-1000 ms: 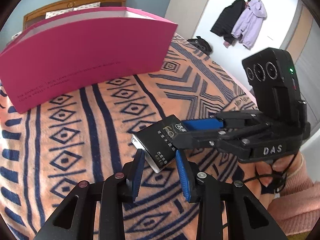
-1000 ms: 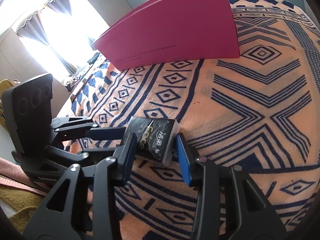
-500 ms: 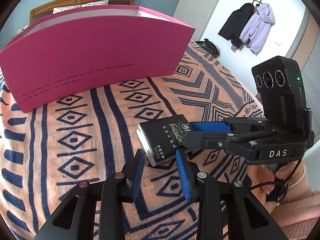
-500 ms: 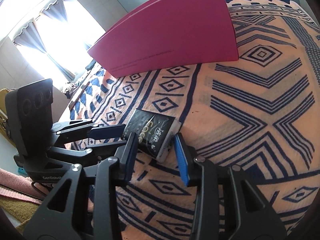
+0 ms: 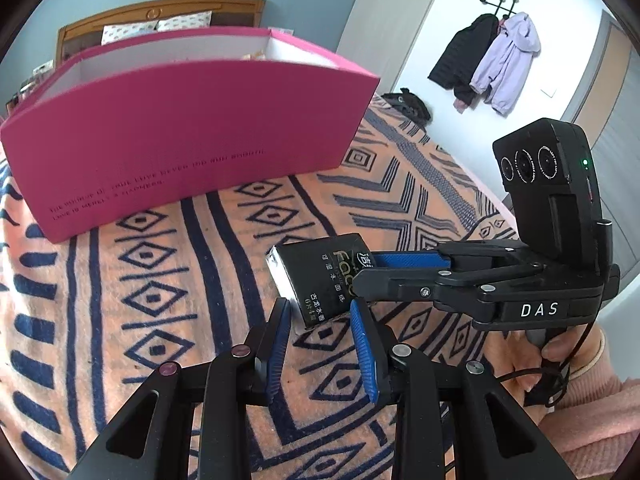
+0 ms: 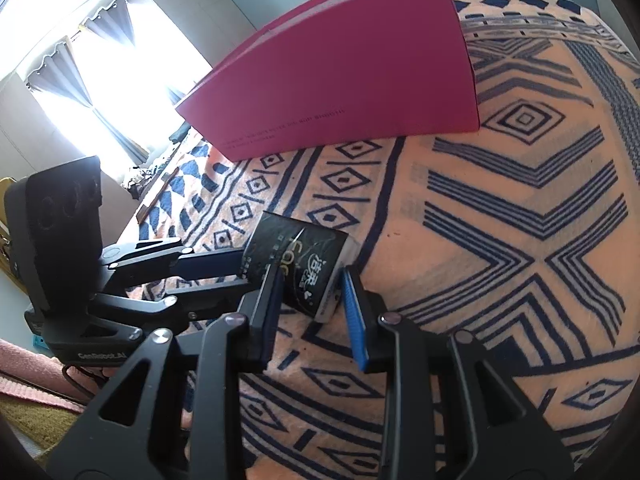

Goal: Organize objects
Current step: 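Carry the black pack over the magenta box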

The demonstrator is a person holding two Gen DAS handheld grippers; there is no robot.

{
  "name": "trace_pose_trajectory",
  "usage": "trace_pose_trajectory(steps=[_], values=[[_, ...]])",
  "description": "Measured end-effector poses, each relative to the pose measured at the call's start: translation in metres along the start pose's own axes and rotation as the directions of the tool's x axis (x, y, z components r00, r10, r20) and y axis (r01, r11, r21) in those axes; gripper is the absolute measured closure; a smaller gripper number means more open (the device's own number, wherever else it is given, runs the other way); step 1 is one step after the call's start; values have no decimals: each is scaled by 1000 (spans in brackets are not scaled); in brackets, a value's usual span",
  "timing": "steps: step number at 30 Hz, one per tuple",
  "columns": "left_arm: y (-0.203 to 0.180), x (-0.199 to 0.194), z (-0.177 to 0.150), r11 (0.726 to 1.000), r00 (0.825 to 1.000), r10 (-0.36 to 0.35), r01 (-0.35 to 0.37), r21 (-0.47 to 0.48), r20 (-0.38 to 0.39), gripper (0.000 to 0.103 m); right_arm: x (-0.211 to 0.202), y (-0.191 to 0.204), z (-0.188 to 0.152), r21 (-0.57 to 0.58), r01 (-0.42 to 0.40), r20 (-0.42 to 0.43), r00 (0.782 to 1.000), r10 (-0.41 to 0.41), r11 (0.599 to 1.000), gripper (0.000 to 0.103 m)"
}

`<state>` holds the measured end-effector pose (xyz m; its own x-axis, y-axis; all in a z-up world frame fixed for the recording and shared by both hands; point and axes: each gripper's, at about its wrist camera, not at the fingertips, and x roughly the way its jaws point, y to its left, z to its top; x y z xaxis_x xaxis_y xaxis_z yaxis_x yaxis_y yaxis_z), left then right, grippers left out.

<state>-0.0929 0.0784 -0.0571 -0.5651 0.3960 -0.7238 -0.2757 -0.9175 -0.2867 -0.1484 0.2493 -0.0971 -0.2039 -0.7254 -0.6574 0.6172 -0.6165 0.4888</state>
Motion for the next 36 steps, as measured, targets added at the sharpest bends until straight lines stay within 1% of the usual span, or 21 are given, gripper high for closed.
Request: trace_pose_trajectory(steps=[10,21,30,36], values=[[0,-27,17,999,997,22,-25,35,79,72,-11,23,22,-72,5,55,998,-1,997,70],[1,-45,46,994,983,65,-78,75,170,72,-27,41,55,-157,19,123,992,1,987,70],[7,-49,63,992,976,84,-100,73,199,72,-30,50,81,-206,35,165,986,-1,978,70],[11,-47,74,992,974,90,-107,73,209,72,-29,50,92,-212,44,181,983,-5,976,70]])
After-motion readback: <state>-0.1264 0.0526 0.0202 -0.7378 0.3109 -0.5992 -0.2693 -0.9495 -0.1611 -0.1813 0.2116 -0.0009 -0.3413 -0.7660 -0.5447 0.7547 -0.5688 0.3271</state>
